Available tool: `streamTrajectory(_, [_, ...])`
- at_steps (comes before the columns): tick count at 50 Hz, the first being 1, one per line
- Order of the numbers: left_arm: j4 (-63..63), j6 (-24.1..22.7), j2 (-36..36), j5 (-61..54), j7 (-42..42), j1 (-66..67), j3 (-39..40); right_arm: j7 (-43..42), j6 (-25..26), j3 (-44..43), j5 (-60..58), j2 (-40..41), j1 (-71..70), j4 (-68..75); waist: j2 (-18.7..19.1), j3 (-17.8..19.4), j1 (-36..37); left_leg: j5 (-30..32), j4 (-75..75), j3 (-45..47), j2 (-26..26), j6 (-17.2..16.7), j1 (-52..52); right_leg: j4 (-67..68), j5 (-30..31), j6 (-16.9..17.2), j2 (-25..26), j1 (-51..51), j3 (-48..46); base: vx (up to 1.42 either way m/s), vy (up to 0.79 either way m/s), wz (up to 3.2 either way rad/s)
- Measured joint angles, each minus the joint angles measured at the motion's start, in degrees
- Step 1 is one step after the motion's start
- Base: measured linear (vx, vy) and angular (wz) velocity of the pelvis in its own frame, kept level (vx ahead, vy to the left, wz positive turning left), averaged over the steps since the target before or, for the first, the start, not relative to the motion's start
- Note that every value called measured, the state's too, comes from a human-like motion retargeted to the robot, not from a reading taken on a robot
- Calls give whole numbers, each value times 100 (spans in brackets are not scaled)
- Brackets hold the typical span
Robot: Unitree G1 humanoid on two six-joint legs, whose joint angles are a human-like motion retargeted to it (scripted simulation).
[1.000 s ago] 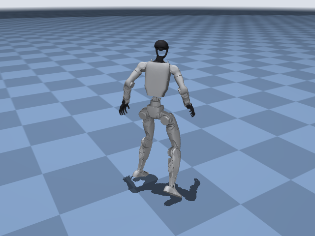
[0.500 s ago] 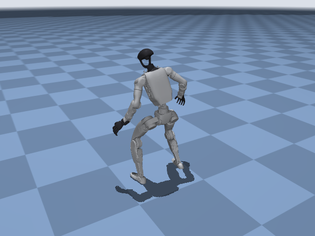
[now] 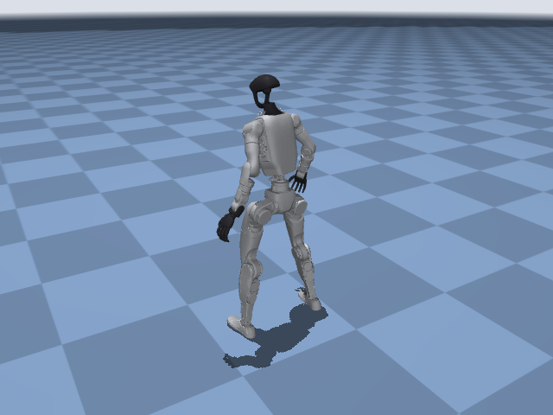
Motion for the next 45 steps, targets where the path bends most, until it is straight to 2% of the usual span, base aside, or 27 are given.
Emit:
streamTrajectory(5, [-138,-119,61,18,-190,61,-123,83,11,-152,-75,170,244,506,108,-280,-30,-4,-142,-33,67,-132,92,-118,-4,80,50,145,-168,15,-5,13])
streamTrajectory(12, [-94,-185,159,417,-526,-153,-404,510,-4,45,-255,316,437,925,142,-520,-74,-87,-184,-54,88,-151,216,-327,-111,95,83,401,-290,13,-3,5])
streamTrajectory(17, [-348,-315,269,417,-569,-203,-526,616,-86,70,-243,362,554,720,139,-552,-140,-180,-137,-47,103,-191,287,-443,-182,127,101,562,-337,10,-2,0])
streamTrajectory(22, [-717,-374,410,265,-472,-193,-568,530,-141,171,-271,386,606,331,124,-428,-148,-190,-81,-3,145,-197,321,-381,-222,121,133,563,-295,4,-2,-4])
streamTrajectory(27, [-1173,-437,576,62,-235,-165,-651,456,-230,322,-239,374,698,-239,66,-173,-111,-252,122,-46,183,-169,159,-187,-277,140,159,411,-267,0,0,0])
streamTrajectory(30, [-1295,-427,568,-153,-47,-264,-719,455,-212,441,-249,420,578,-303,27,98,-112,-235,324,-174,164,92,-81,27,-367,34,148,236,-290,-8,-3,25])
streamTrajectory(33, [-1309,-374,431,-493,108,-524,-721,639,-117,489,-367,473,193,-189,33,712,-240,-558,1407,-231,115,456,-641,671,-739,-323,37,61,-387,-13,-1,59])
streamTrajectory(37, [-1277,-214,251,-868,385,-902,-945,594,45,583,-239,496,-381,-101,183,1678,-583,-1541,3751,-233,231,888,-1659,2549,-1852,-917,-216,-291,-689,-11,3,102])
streamTrajectory(38, [-1217,-151,229,-820,416,-977,-1102,512,94,666,-169,478,-522,-5,254,1717,-670,-1824,4352,-391,238,967,-2049,3090,-2150,-1033,-274,-508,-774,-1,7,99])
streamTrajectory(40, [-1133,-111,234,-272,336,-1034,-1387,258,42,756,-268,434,-806,281,416,1731,-676,-2449,5705,-696,391,701,-2869,4452,-2736,-1103,-402,-1101,-826,5,10,78])
streamTrajectory(42, [-987,-34,319,402,262,-1357,-1730,268,218,950,-465,286,-1436,810,417,1731,-757,-2650,6018,-1084,-9,1014,-3363,4809,-3017,-1195,-628,-1396,-954,0,19,105])
streamTrajectory(43, [-972,-61,379,649,276,-1382,-1845,228,252,1008,-629,214,-1636,993,400,1731,-717,-2778,6207,-1154,-117,1014,-3490,4995,-3124,-1178,-747,-1447,-990,19,23,74])
streamTrajectory(45, [-1062,-228,487,879,385,-1188,-1893,-27,165,963,-904,101,-1812,1211,402,1663,-393,-3025,6575,-1064,-69,731,-3541,5229,-3187,-1043,-904,-1364,-1013,42,28,29])
